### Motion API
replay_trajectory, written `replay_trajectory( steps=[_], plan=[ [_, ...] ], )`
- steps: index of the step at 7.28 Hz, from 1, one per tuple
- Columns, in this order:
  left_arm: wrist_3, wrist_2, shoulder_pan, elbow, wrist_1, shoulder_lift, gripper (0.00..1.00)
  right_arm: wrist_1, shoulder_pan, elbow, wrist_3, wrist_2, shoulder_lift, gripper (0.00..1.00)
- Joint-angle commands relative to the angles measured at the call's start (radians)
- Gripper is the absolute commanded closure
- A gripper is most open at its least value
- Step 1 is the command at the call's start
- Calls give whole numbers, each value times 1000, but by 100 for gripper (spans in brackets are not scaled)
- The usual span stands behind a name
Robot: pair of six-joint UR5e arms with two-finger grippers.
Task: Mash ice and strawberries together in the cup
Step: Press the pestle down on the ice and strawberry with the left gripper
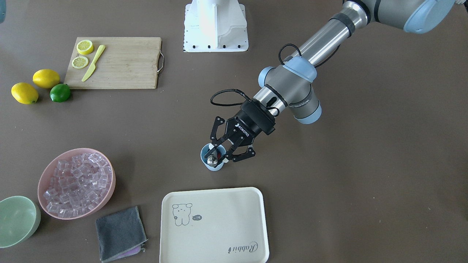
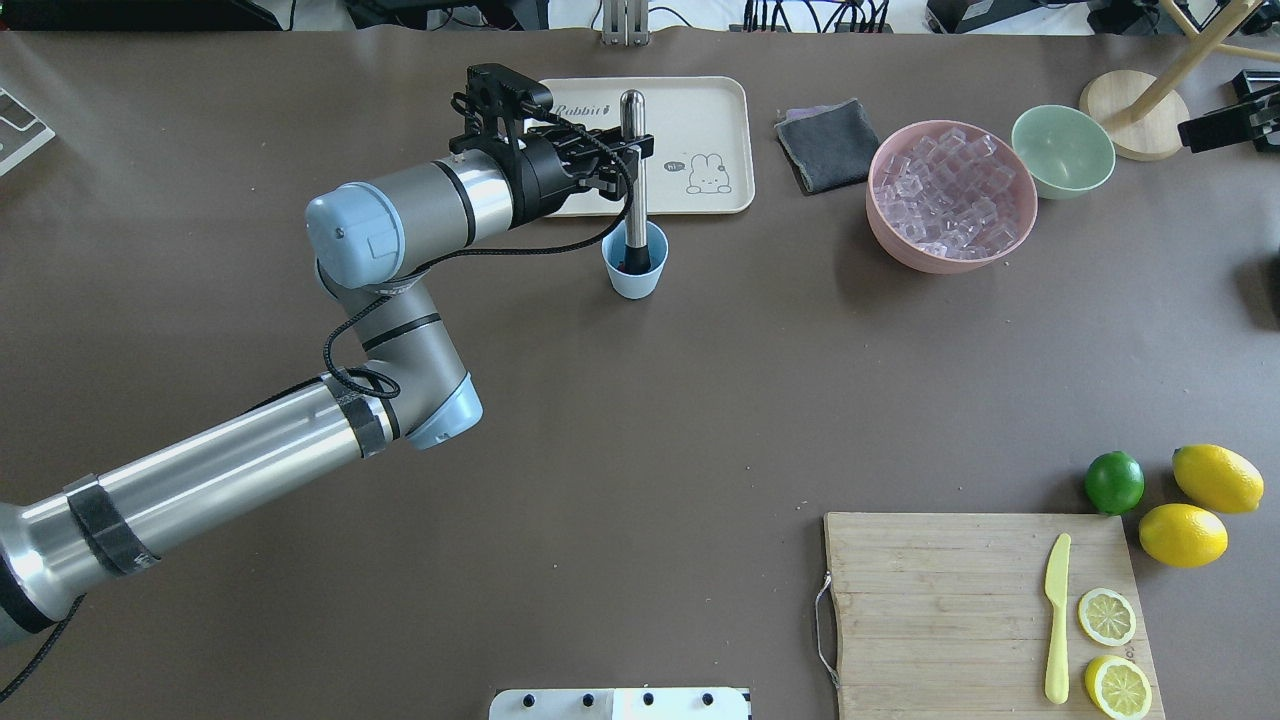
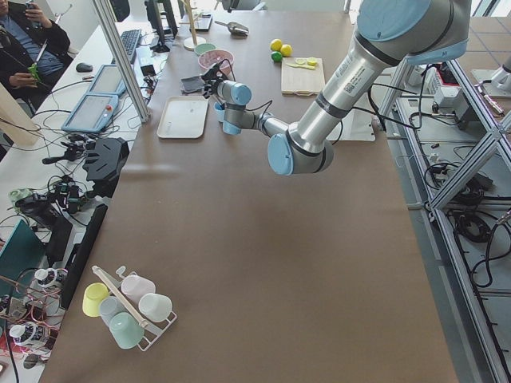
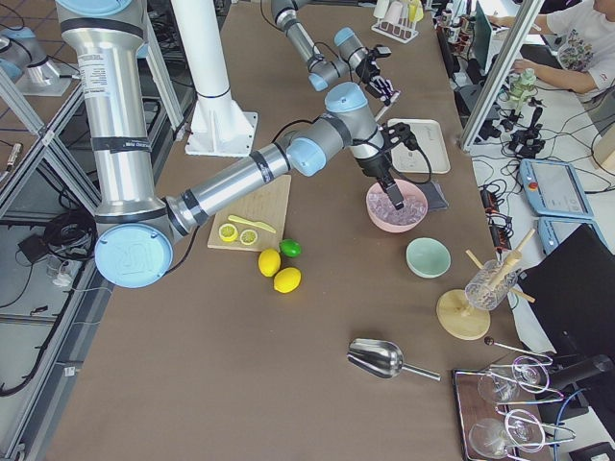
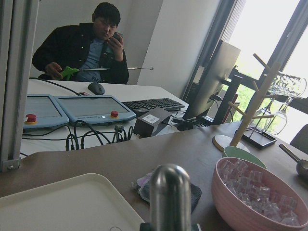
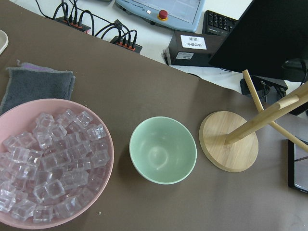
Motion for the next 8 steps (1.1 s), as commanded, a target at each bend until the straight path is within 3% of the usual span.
replay_trajectory(
  steps=[1, 8],
  plan=[
    [-6, -1, -11, -8, 11, -26, 100, 2, 0, 1, 2, 1, -1, 0],
    [-21, -25, -37, -51, 10, 8, 100, 0, -1, -1, 4, 8, 8, 0]
  ],
)
